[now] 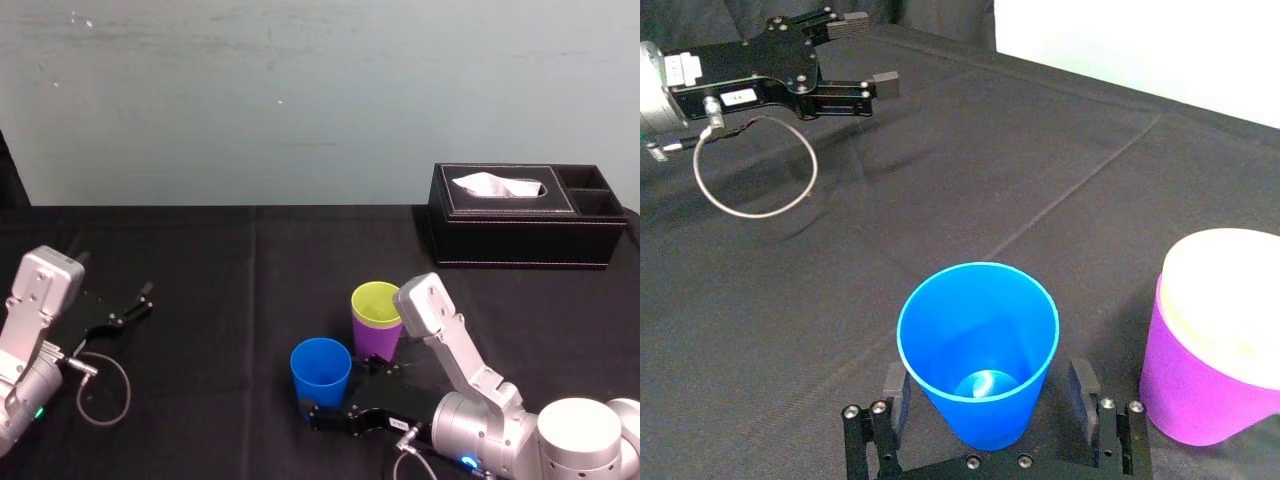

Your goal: Stack the three plastic cups sequentially using one hand.

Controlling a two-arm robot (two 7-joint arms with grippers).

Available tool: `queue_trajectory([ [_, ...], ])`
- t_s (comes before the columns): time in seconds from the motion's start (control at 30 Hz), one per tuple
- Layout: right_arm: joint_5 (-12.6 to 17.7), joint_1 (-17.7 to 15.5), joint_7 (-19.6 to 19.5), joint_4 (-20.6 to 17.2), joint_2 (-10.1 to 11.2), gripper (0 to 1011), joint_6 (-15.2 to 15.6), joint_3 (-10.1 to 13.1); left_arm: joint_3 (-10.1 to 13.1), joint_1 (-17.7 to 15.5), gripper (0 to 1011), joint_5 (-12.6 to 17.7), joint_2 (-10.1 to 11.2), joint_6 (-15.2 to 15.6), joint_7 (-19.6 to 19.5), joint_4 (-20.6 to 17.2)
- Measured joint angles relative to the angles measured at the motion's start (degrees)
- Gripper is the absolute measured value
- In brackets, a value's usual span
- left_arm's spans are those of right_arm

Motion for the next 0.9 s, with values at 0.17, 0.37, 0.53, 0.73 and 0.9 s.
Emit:
queue_trajectory([
  [0.17, -0.3, 0.3, 0.1, 0.3, -0.3, 1003, 0.0, -0.3, 0.0, 0.0, 1000, 0.0, 0.0, 0.0, 0.0, 0.0],
  [0.37, -0.9, 0.6, 0.1, 0.8, -0.8, 1003, 0.0, -0.5, 0.0, 0.0, 1000, 0.0, 0.0, 0.0, 0.0, 0.0],
  [0.53, -1.2, 0.6, 0.1, 1.0, -1.2, 1003, -0.1, -0.5, 0.0, 0.0, 1000, 0.0, 0.0, 0.0, 0.0, 0.0],
  [0.73, -1.3, 0.5, 0.0, 1.4, -1.7, 1003, -0.6, -0.4, 0.0, 0.0, 1000, 0.0, 0.0, 0.0, 0.0, 0.0],
  [0.9, -1.7, 0.5, 0.0, 1.8, -2.0, 1003, -1.0, -0.4, 0.0, 0.0, 1000, 0.0, 0.0, 0.0, 0.0, 0.0],
])
